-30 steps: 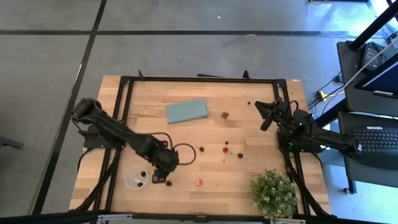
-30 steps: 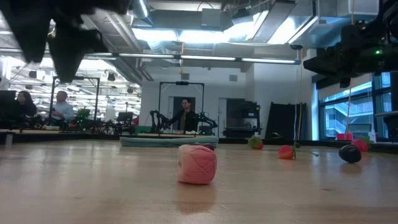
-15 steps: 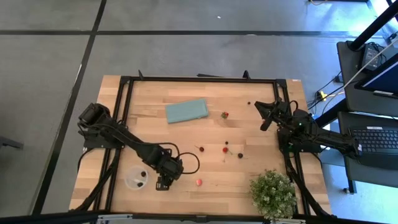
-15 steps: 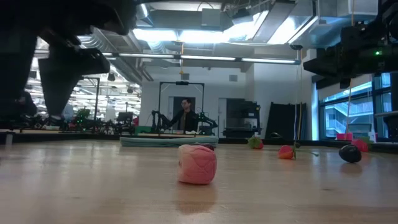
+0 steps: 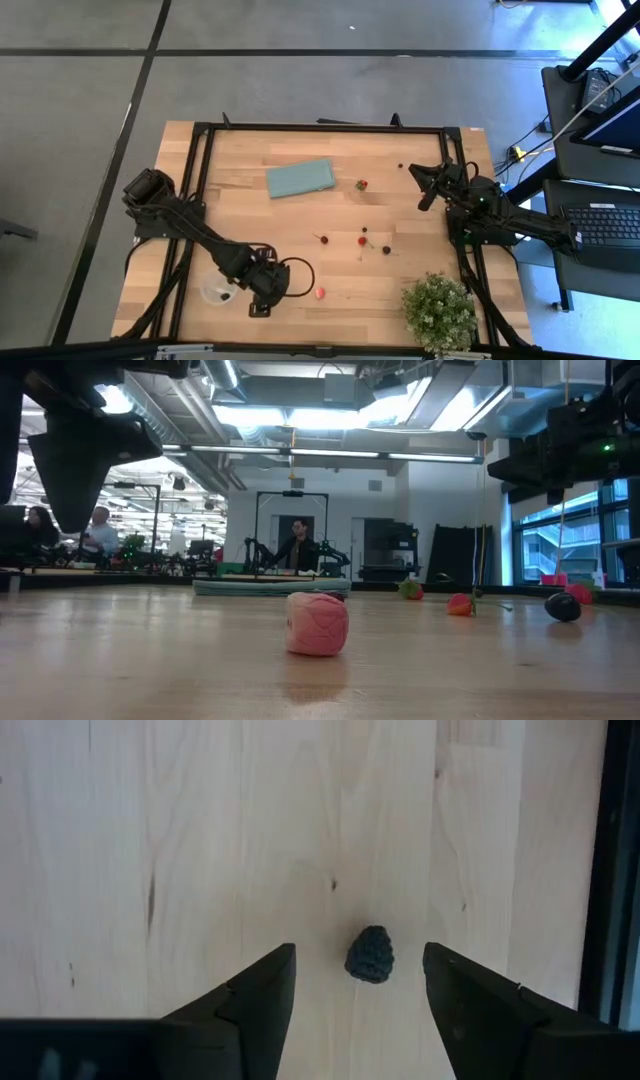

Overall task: Pick and placing Produce into tupperware
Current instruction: Put the blackberry into the transparent container

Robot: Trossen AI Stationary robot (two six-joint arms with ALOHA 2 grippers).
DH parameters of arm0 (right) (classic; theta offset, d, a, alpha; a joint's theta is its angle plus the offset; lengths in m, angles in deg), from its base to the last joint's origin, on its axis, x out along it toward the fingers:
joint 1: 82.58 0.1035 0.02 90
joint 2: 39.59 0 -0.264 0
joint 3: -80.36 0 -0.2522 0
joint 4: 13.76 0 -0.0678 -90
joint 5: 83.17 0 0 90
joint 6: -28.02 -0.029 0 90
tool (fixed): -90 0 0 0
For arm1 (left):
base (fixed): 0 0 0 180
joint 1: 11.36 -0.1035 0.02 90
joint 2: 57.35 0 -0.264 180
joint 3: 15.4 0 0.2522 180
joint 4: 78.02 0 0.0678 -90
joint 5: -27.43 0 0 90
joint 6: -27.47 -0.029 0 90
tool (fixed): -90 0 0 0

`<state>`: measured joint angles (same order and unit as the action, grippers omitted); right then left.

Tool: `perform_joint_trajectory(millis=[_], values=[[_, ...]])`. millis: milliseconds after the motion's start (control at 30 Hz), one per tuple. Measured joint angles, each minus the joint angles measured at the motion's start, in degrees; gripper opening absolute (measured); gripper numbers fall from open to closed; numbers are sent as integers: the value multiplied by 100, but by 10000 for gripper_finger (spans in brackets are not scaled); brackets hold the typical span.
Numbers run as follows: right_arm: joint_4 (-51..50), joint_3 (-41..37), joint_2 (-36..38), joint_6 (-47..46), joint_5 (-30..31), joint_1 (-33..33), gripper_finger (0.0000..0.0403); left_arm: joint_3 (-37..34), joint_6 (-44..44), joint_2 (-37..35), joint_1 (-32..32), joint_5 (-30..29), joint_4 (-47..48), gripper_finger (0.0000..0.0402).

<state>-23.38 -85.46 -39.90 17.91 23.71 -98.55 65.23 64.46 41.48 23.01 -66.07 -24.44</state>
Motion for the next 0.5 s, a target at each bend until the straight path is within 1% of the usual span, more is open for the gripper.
perform_joint_trajectory(millis=[167,267,367,500], values=[[-1,-2,0,0,2,0,61,-7,12,48,168,-53,-31,209],[-19,0,0,4,0,2,61,-7,46,195,225,-160,-181,209],[-59,0,0,-8,-1,2,61,-4,112,406,255,-192,-535,209],[-57,0,-2,-9,0,0,61,-7,298,632,264,-178,-418,209]])
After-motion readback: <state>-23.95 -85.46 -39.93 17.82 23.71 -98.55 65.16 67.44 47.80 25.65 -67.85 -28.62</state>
